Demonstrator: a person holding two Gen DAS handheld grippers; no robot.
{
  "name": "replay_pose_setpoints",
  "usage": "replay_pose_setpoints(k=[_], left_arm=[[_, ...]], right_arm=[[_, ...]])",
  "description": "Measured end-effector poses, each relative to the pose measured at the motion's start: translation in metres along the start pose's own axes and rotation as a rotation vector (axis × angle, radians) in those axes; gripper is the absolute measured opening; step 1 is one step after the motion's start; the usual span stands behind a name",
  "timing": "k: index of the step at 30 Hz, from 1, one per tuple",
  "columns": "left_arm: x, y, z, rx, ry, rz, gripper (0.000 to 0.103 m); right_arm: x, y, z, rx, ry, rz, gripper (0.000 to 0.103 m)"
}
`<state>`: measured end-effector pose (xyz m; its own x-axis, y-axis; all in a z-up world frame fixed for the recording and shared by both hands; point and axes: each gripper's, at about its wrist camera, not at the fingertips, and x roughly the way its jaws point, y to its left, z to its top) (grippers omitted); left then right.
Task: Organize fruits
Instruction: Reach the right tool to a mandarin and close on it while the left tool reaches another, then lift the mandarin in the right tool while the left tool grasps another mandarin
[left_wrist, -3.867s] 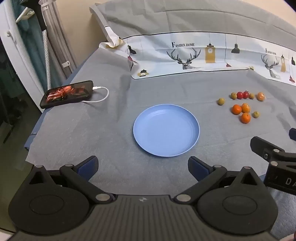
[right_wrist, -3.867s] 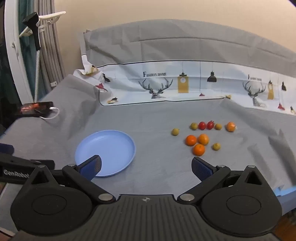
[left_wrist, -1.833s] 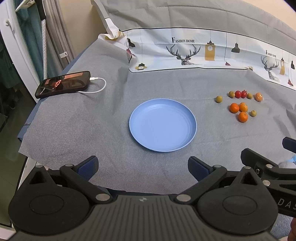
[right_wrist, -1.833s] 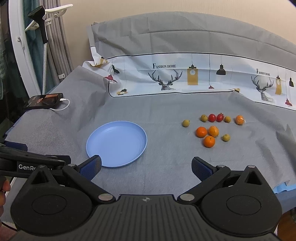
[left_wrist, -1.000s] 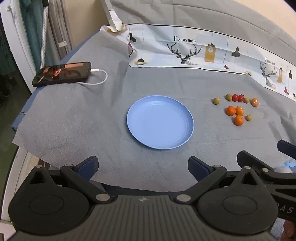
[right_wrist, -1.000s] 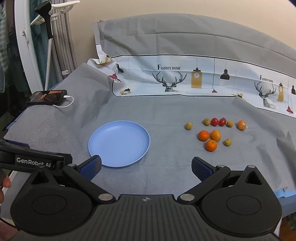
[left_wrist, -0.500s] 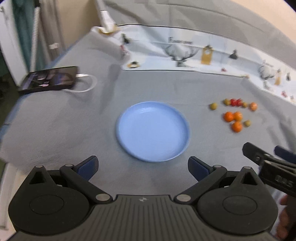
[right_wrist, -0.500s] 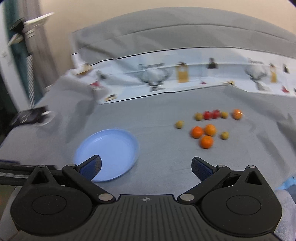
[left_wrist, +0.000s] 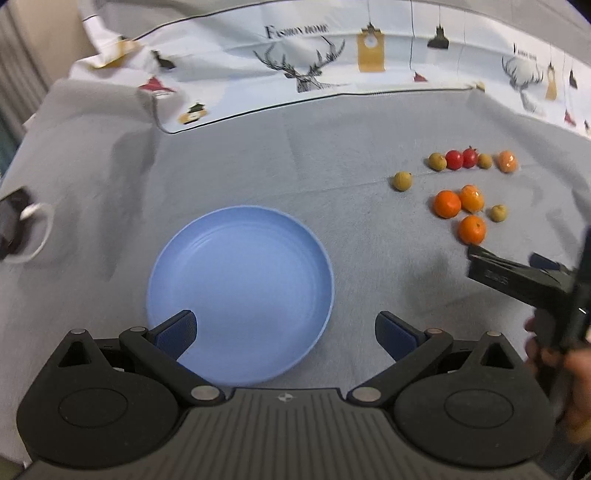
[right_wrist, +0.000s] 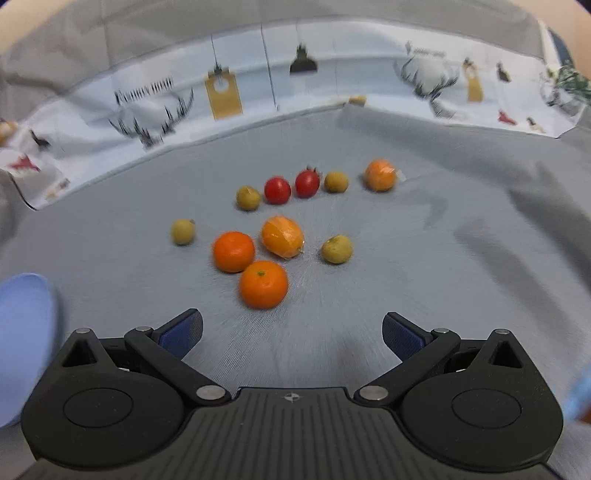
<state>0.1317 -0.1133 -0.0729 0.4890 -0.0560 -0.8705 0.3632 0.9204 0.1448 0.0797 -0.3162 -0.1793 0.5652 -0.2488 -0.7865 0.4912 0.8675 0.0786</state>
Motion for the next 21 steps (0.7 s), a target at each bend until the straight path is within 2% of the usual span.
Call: replay_pose_setpoints(k=[3,5,6,7,9,12,14,16,17,20,21], left_arm=[[0.021,-0.018,0.019,0.028,0.008,0.009,0.103],[0.034,-0.032,0.032,0.057,0.005,0.007,0.103],[0.043,-0.042,0.040,0.076,-0.004,0.003,0.103],[0.048,-0.051,0.046,0.088,-0.014,-0.003,0.103],[0.061,-0.072,0.060,0.106,-0.043,-0.042,0.103],[0.083,-0.107,0.080,0.139,-0.076,-0.107,0.101],[0.100,-0.132,0.090,0.169,-0.073,-0.143,0.094],[0.117,-0.153,0.096,0.196,-0.050,-0.170,0.087],[0.126,-0.163,0.098,0.214,-0.037,-0.177,0.081],[0.150,-0.184,0.100,0.278,-0.015,-0.183,0.078],[0.156,-0.189,0.101,0.300,-0.013,-0.190,0.073]], right_arm=[[0.029,0.005,0.005,-0.037,-0.011,0.010,0.100],[0.036,0.007,0.005,-0.089,-0.052,0.010,0.065],[0.036,0.007,0.006,-0.109,-0.071,-0.006,0.043],[0.034,0.004,0.007,-0.107,-0.070,-0.021,0.040],[0.030,-0.010,0.008,-0.073,-0.064,-0.057,0.039],[0.025,-0.041,0.012,0.001,-0.061,-0.200,0.039],[0.025,-0.064,0.016,0.097,-0.049,-0.250,0.040],[0.027,-0.079,0.018,0.172,-0.043,-0.254,0.040],[0.026,-0.079,0.017,0.178,-0.046,-0.256,0.040],[0.029,-0.075,0.017,0.165,-0.044,-0.252,0.040],[0.029,-0.075,0.018,0.171,-0.044,-0.246,0.040]])
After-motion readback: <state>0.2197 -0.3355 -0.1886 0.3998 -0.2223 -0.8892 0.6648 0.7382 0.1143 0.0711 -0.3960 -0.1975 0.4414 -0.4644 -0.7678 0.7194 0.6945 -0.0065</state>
